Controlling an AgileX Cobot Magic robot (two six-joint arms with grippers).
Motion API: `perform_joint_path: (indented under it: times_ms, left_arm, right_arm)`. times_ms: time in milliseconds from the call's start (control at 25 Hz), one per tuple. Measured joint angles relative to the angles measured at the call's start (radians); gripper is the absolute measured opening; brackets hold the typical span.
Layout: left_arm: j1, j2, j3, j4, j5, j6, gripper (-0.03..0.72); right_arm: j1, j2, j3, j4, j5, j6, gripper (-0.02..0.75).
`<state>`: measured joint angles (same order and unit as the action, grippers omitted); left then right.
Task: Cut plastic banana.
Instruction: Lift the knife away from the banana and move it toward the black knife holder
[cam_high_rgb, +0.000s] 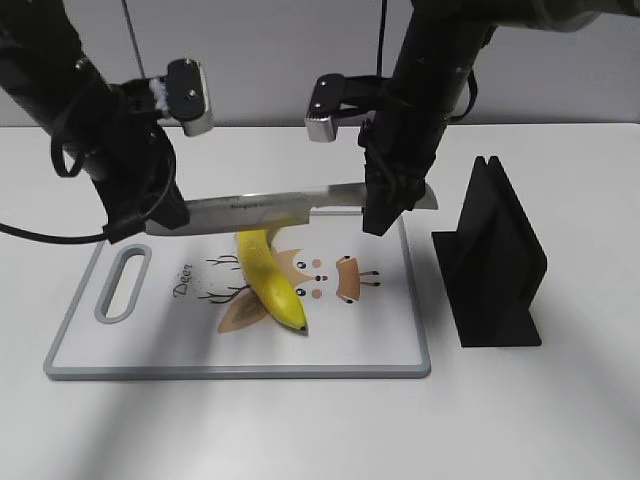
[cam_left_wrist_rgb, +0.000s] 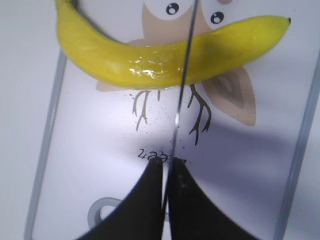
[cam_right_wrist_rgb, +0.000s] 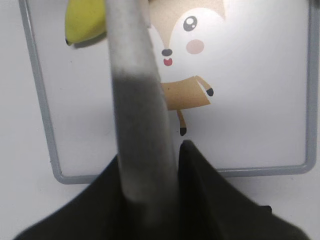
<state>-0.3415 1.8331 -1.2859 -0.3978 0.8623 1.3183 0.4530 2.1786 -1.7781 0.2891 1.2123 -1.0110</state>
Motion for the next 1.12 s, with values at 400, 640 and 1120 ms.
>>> perform_joint_path:
  times_ms: [400,640,1120]
  left_arm:
    - [-0.001,-0.127,0.000,0.000,0.010,0.000,0.003]
    - [-0.003,-0.148,0.000,-0.001,0.014,0.000,0.003]
    - [-0.001,-0.150,0.002,-0.006,-0.023,-0.012,0.195]
  right_arm:
    - [0.001,-0.128,-0.001,0.013,0.009,0.015,0.221]
    - [0.001,-0.143,-0.001,0.017,0.015,0.016,0.221]
    - [0.000,-0.143,-0.001,0.016,0.022,0.014,0.202]
